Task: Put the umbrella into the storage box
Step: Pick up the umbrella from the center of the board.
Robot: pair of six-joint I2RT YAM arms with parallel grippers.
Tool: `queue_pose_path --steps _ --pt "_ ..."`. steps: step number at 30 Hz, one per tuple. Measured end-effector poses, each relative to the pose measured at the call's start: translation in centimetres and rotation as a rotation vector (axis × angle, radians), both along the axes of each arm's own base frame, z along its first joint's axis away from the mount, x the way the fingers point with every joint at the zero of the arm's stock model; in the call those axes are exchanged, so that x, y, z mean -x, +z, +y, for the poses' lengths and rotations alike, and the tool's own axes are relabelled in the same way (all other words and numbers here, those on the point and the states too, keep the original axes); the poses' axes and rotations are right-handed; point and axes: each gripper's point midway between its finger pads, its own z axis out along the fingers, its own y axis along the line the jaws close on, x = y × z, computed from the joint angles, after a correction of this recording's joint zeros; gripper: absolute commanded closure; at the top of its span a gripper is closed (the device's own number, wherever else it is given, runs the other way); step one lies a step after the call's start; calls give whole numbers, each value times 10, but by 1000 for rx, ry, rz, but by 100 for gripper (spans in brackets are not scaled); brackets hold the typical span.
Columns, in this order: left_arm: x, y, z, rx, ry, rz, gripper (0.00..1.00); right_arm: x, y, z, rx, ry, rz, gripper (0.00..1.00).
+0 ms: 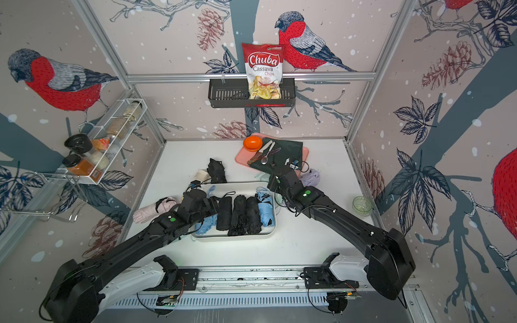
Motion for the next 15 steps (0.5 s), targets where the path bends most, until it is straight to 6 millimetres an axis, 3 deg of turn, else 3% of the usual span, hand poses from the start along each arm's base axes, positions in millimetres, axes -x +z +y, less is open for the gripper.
queue_pose_path --steps 3,6,15 --pt "-1 -2 -4 0 -18 8 43 -9 -4 -45 8 -106 -5 18" --pt "-5 0 -11 0 -46 7 43 -21 -6 -81 21 -190 -3 1" --pt "-23 6 -25 -15 -78 -30 29 -58 -40 -139 64 -281 102 1"
